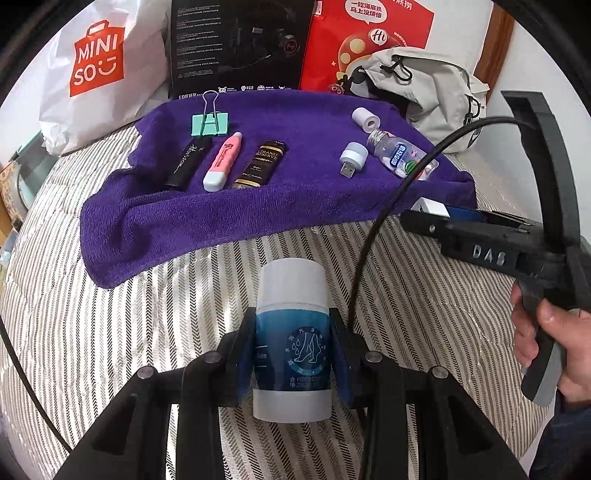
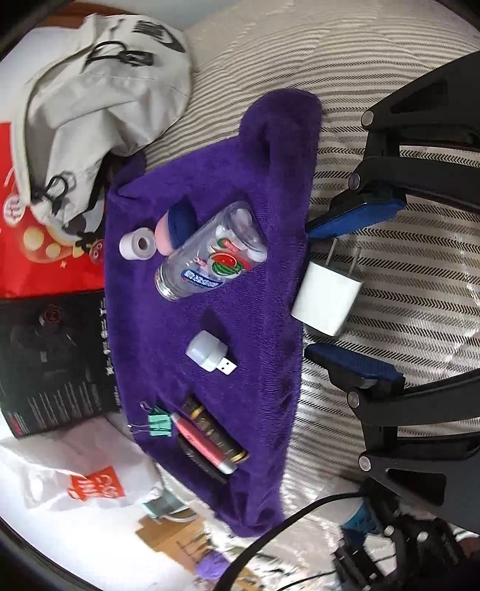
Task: Organize rigid objects
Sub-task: 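Grasp the white-and-blue deodorant stick with the left tool while the right tool grasps the white plug adapter, then carry the deodorant stick and plug adapter over the towel with both tools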
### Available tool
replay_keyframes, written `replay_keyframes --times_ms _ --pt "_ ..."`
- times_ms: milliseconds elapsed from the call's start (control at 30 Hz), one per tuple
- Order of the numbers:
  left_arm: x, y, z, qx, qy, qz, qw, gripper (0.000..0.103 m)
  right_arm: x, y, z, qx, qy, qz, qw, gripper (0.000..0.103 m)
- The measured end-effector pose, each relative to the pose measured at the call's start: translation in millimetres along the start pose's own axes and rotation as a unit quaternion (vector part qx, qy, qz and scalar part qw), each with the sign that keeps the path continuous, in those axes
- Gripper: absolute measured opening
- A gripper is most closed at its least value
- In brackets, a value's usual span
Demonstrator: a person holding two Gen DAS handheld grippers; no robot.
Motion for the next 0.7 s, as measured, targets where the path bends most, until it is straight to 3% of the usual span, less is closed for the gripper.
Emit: replay_keyframes --times_ms 67,333,500,700 --pt "-0.7 0.1 -1.3 -0.005 0.001 0.003 1.0000 0.035 -2.5 0.1 0.0 -0.014 0.022 0.001 1.000 0.049" --pt "-3.0 1.7 -2.3 -0.008 0.001 0.010 0.9999 0.035 -26.3 14.9 20.1 -0.003 0.073 -0.030 0.997 0.048" --pt "-3.6 1.6 0.2 0.005 -0.005 0.011 0.9999 0.035 -38.6 21.3 29.2 -0.004 0.062 -0.031 0.998 0.049" --pt "-3.6 2.0 1.5 0.008 -0.008 0.011 0.9999 0.035 -40.2 20.0 23.5 -0.013 0.056 -0.021 0.998 0.060"
Point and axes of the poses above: each gripper's, at about its wrist camera, not at the fingertips, and y roughly against the way its jaws point, z to its right, x to its top, the point moved 2 cm from there along -y, roughly the way its jaws point, and after that the axes turned 9 degrees about -z, right-handed, at the moved point
